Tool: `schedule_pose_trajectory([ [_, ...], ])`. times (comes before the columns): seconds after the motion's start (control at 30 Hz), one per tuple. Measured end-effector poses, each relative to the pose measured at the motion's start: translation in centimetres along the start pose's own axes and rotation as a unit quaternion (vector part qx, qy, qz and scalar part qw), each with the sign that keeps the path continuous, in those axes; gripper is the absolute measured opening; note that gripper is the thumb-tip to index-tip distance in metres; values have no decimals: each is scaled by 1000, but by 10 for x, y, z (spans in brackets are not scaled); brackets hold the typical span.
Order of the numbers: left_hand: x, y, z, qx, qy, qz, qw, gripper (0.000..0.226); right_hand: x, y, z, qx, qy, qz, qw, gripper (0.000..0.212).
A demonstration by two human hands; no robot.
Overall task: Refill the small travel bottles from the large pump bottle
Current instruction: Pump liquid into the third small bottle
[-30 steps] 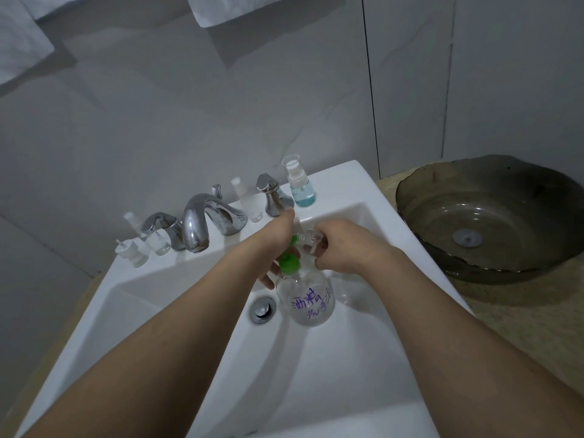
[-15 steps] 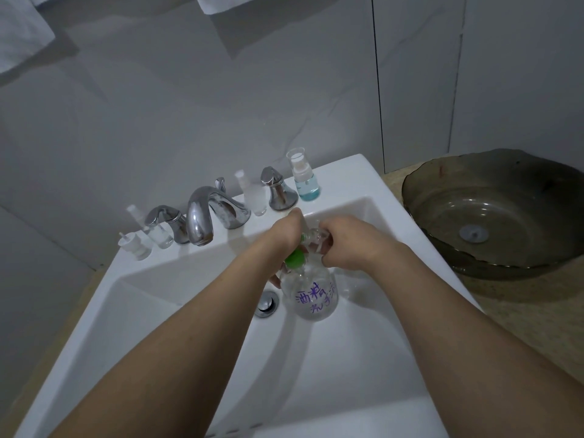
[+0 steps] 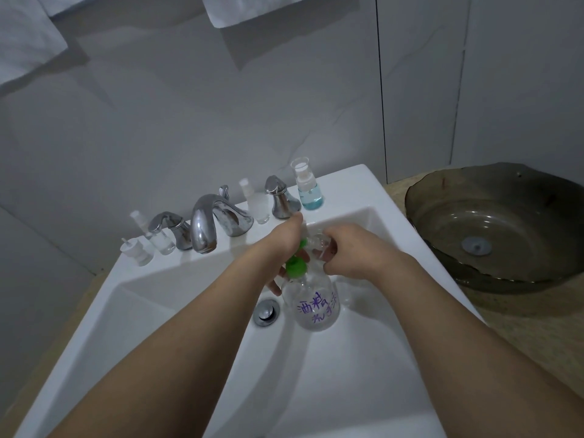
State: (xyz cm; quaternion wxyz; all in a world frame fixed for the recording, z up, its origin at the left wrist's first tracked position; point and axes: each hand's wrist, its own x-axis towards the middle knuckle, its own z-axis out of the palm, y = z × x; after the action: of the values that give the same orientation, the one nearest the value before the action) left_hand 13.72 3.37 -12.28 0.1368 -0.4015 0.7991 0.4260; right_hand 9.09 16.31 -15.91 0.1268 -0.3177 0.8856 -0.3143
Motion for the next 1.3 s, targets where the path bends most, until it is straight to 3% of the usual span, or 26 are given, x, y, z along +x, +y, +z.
schedule_pose_trajectory([
  [0.23,4,0,11,-31,32,23,999,56,-2,0,-1,-12,-23,3,1000,20],
  [0.4,6,-4,6,-19,3,7,1000,67,-2,0,-1,-7,-21,1,1000,22],
  [0.63,5,-3,-5,-19,5,-4,1000,59,-2,-1,-1,-6,-15,-2,1000,22],
  [0.83,6,-3,-3,-19,9,-10,1000,69,1,1,0,3,-13,1,1000,18],
  [1.03,-2,-1,2,10,7,-9,1000,53,2,2,1,0,-11,2,1000,20],
  [1.3,1,-4,-4,23,2,5,1000,73,3,3,1,6,-6,-3,1000,15],
])
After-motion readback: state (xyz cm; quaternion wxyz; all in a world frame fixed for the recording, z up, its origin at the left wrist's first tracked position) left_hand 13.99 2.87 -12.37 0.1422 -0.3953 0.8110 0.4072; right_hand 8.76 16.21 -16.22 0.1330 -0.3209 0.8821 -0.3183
